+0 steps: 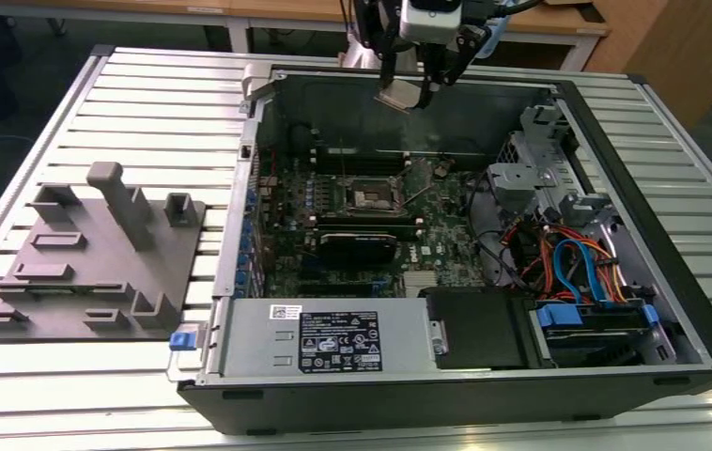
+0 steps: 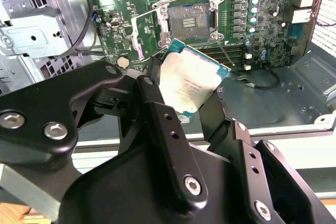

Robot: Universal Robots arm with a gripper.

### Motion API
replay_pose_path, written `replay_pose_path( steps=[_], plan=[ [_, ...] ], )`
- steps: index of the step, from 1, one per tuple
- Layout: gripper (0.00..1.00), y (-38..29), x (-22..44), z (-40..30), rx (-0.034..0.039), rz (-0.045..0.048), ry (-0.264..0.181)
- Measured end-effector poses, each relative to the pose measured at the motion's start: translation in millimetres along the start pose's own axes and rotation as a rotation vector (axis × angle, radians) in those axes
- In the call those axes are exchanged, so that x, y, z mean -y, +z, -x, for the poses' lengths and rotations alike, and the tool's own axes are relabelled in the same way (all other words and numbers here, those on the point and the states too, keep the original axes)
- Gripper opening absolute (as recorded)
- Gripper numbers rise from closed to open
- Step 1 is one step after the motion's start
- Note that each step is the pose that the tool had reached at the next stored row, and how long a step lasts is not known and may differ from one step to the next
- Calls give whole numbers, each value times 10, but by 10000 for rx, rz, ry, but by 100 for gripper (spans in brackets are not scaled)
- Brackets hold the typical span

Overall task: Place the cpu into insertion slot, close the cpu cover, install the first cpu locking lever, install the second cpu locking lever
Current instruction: 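Place the cpu into insertion slot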

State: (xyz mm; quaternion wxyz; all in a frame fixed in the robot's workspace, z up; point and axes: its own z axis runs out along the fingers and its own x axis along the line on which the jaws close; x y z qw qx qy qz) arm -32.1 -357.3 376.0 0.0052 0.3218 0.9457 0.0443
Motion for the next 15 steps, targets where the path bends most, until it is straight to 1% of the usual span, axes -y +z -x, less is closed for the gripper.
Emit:
replay_pose_path(
  steps=[11, 13, 15],
  plan=[
    [54, 0, 0, 0, 4, 1, 33],
    [54, 0, 0, 0, 25, 2, 259],
    [54, 1, 0, 0, 57, 9, 620]
  ],
)
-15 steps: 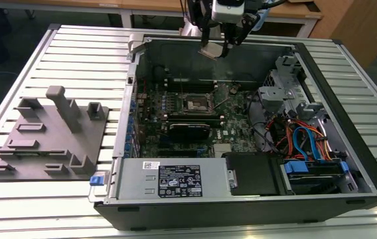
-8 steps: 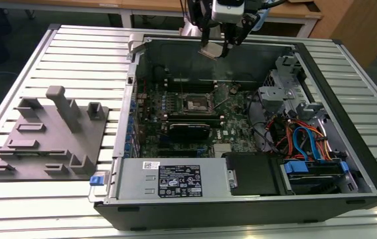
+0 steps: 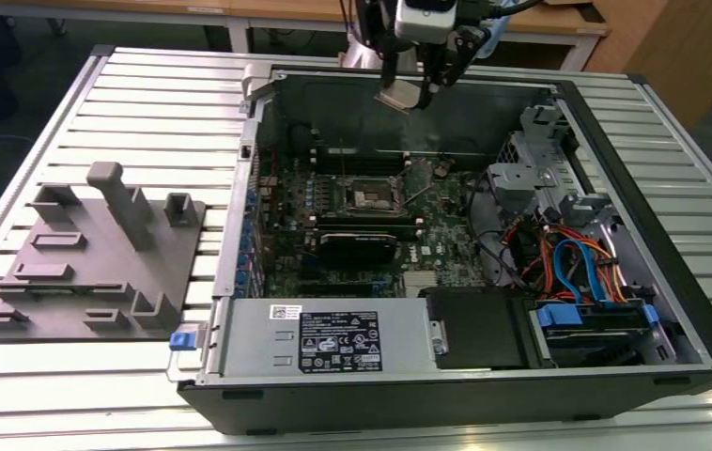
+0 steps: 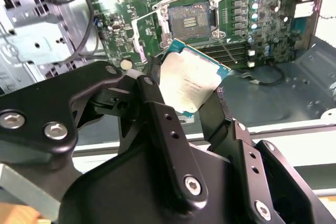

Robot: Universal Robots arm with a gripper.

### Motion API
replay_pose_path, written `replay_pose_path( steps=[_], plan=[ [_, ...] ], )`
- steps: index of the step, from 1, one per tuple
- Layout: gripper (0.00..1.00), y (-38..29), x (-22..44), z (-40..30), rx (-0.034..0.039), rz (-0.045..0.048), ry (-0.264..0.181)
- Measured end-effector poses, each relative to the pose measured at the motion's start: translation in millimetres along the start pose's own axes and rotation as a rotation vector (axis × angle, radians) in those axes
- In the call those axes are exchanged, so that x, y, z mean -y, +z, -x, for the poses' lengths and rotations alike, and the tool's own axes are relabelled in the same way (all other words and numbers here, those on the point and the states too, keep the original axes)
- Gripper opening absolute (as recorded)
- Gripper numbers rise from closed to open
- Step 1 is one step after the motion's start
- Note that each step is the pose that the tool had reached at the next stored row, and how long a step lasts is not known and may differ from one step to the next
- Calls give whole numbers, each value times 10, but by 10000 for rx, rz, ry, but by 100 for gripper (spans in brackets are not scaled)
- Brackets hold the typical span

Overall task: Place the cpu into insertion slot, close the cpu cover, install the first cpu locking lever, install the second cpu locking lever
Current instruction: 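Place the cpu into insertion slot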

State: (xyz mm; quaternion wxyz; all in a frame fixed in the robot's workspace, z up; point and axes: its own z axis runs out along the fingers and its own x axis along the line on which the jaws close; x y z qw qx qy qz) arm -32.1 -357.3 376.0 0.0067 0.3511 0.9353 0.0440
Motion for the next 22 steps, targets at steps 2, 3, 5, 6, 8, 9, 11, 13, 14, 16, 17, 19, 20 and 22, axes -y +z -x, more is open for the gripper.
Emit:
replay_pose_path(
  steps=[2, 3, 5, 6, 8, 9, 11, 13, 14, 16, 17, 19, 20, 22],
  plan=[
    [54, 0, 0, 0, 32, 5, 364],
    [54, 1, 0, 0, 47, 9, 535],
    [54, 1, 0, 0, 73, 14, 837],
    [54, 1, 0, 0, 83, 16, 951],
    [54, 1, 0, 0, 104, 18, 1175],
    [54, 1, 0, 0, 115, 21, 1300],
    [54, 1, 0, 0, 134, 25, 1518],
    [54, 1, 0, 0, 151, 29, 1715],
    [54, 1, 0, 0, 153, 29, 1746],
    [54, 2, 0, 0, 155, 29, 1754],
    [54, 1, 0, 0, 155, 29, 1756],
    [54, 1, 0, 0, 155, 29, 1755],
    [54, 1, 0, 0, 155, 29, 1755],
    [54, 1, 0, 0, 155, 29, 1756]
  ],
)
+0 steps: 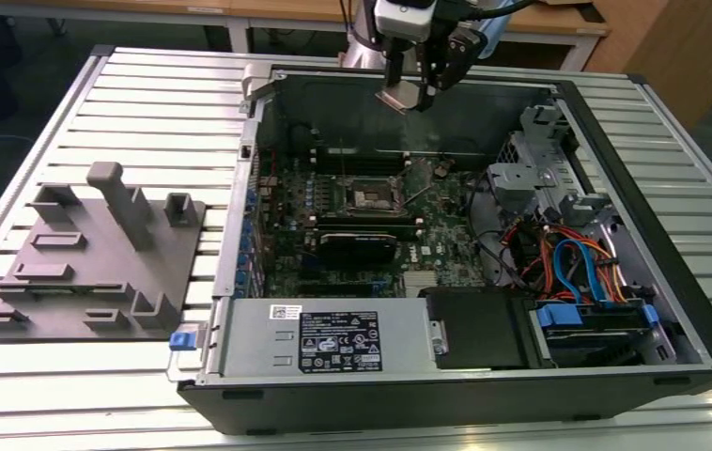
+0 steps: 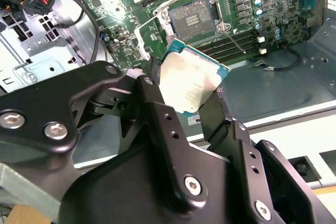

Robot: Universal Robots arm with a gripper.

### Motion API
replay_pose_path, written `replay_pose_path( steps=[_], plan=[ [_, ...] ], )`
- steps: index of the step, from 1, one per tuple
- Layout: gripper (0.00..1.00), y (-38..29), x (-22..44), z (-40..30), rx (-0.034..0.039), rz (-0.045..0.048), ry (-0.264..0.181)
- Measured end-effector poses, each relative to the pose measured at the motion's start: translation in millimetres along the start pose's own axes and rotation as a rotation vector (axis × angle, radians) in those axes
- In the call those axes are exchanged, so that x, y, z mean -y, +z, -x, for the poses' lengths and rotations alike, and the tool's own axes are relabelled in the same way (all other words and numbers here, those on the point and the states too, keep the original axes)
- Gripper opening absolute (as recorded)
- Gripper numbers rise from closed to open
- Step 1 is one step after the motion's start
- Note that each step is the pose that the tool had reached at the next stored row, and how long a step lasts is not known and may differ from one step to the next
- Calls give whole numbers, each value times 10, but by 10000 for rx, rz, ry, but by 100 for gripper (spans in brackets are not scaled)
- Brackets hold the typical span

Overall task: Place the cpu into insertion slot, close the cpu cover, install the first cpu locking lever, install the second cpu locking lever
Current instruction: 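Place the cpu into insertion slot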

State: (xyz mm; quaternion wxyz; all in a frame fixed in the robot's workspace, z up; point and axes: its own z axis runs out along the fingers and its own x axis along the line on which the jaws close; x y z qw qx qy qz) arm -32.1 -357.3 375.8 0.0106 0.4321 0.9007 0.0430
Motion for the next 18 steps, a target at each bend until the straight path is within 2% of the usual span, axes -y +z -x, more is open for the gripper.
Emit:
replay_pose_path(
  steps=[6, 8, 18],
  plan=[
    [54, 0, 0, 0, 0, 0, 6],
    [54, 1, 0, 0, 11, 4, 132],
    [54, 17, 1, 0, 165, 30, 1844]
  ],
)
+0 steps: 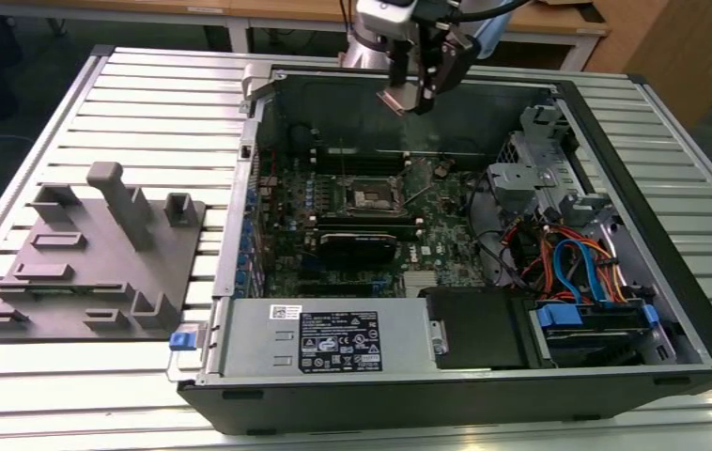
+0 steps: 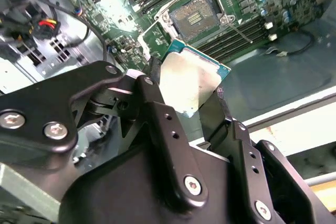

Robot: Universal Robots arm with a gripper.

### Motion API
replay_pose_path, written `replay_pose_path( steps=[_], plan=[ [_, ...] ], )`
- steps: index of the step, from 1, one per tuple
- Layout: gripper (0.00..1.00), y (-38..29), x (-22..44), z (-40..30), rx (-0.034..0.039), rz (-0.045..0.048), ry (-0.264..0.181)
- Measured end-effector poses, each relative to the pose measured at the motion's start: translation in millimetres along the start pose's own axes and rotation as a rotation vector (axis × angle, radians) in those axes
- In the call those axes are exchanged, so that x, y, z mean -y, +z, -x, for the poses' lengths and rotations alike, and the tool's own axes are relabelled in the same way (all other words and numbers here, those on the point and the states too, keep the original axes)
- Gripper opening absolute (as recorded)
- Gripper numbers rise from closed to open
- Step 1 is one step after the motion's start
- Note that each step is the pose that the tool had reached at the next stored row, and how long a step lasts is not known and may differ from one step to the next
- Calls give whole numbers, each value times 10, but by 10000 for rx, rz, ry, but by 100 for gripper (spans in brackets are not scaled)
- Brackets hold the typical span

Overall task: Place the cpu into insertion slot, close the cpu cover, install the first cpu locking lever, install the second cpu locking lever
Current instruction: 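Place the cpu into insertion slot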

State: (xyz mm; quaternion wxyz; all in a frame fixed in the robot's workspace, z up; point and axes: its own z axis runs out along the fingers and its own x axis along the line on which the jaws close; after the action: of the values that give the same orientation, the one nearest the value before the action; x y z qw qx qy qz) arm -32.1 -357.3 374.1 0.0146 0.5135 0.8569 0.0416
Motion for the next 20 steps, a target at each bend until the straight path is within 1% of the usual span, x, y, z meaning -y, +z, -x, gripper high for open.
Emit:
replay_pose_path(
  steps=[2, 4, 20],
  plan=[
    [54, 1, 0, 0, 25, 3, 259],
    [54, 1, 0, 0, 33, 4, 346],
    [54, 1, 0, 0, 33, 5, 357]
  ],
)
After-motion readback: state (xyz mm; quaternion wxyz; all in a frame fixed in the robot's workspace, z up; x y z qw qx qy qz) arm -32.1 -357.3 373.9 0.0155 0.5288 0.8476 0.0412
